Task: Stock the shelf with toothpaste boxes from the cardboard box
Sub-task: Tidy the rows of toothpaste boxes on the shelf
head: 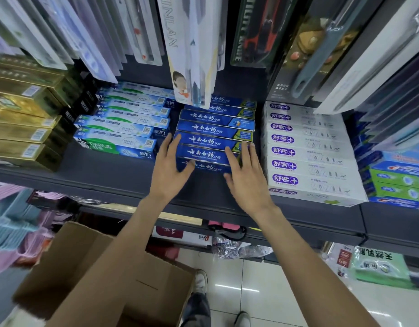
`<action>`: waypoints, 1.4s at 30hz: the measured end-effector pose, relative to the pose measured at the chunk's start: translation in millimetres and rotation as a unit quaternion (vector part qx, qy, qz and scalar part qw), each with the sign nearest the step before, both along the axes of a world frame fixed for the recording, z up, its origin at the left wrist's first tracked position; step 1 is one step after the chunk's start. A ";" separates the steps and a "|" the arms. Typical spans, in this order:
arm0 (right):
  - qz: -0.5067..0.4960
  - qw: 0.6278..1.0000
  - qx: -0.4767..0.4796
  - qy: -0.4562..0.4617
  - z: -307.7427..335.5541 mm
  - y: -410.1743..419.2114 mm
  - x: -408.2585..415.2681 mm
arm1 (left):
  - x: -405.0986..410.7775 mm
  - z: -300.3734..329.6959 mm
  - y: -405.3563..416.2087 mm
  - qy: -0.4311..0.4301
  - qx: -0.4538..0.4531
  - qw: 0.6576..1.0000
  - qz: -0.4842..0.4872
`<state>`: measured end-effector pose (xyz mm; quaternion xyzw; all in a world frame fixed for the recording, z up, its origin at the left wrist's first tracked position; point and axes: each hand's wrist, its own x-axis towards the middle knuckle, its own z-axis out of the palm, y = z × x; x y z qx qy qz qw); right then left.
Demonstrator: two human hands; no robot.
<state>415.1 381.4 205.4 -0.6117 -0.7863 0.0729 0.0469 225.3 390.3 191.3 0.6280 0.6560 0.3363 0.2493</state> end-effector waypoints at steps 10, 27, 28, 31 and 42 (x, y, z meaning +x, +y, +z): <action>-0.028 0.999 0.033 0.014 -2.6 6.6 -3.9 | 3.2 -3.1 15.1 0.029 -0.036 0.999 -0.021; -0.007 0.996 0.016 0.093 16.7 16.2 13.6 | -15.4 -6.1 41.4 -0.006 -0.092 0.993 -0.075; -0.014 0.997 0.021 0.076 18.0 24.9 11.9 | -14.3 -5.4 41.7 -0.002 -0.087 0.993 -0.078; -0.018 0.999 -0.014 0.040 18.6 58.0 1.8 | -10.6 -0.5 43.3 0.066 -0.083 0.990 -0.096; -0.012 0.999 -0.051 -0.015 1.1 76.0 -0.5 | -1.2 11.6 42.5 0.126 -0.092 0.983 -0.100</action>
